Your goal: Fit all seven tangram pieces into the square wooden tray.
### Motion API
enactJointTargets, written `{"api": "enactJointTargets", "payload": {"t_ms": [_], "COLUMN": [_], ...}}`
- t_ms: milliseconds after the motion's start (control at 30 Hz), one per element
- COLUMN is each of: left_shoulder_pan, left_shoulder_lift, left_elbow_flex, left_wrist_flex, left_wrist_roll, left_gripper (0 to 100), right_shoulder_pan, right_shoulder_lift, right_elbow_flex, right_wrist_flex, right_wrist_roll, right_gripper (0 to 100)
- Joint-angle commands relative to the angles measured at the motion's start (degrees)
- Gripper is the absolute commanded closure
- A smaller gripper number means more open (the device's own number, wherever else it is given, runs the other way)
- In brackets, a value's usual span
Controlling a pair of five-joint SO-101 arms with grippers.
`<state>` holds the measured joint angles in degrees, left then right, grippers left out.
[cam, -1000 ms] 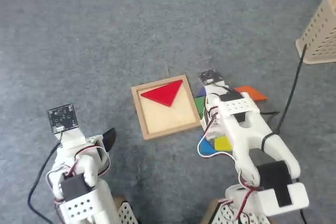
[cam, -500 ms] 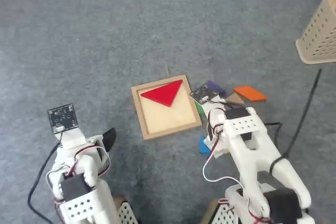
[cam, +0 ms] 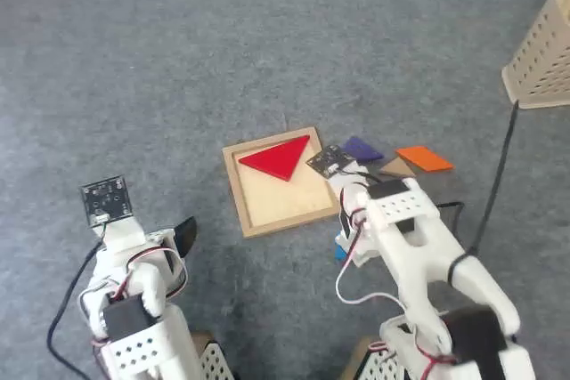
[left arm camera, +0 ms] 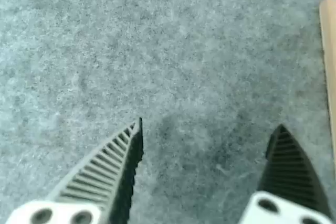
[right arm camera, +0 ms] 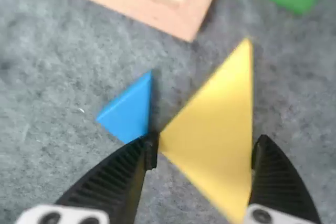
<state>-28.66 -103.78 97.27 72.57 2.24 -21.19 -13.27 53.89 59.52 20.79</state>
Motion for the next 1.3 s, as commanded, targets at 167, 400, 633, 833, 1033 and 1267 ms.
{"api": "enactJointTargets", "payload": {"t_ms": [167,400,633,833,1033,1267], "left_shoulder_pan": [0.09,0.09,0.09,0.09,0.09,0.09], "left_shoulder_lift": [-0.7,-0.7,-0.7,-0.7,-0.7,-0.7], "left_elbow_flex": [-0.75,-0.75,-0.75,-0.75,-0.75,-0.75], "left_wrist_flex": [-0.09,-0.09,-0.09,-0.09,-0.09,-0.09], "left_wrist_roll": [-0.09,-0.09,-0.09,-0.09,-0.09,-0.09], "left_gripper": [65,65,65,65,65,65], "right_shoulder_pan": [4.88,6.64,8.04,5.67,5.14,5.23], "right_shoulder_lift": [4.35,4.35,2.15,-10.42,-17.45,-10.51], "right_elbow_flex": [-2.02,-5.1,-9.49,-7.38,-3.87,-0.26], "right_wrist_flex": [-2.07,-1.63,5.85,11.56,21.32,19.12], "right_wrist_roll": [-1.85,-3.96,2.29,4.66,11.43,14.07], "right_gripper": [92.0,97.1,84.1,82.1,82.3,95.0]}}
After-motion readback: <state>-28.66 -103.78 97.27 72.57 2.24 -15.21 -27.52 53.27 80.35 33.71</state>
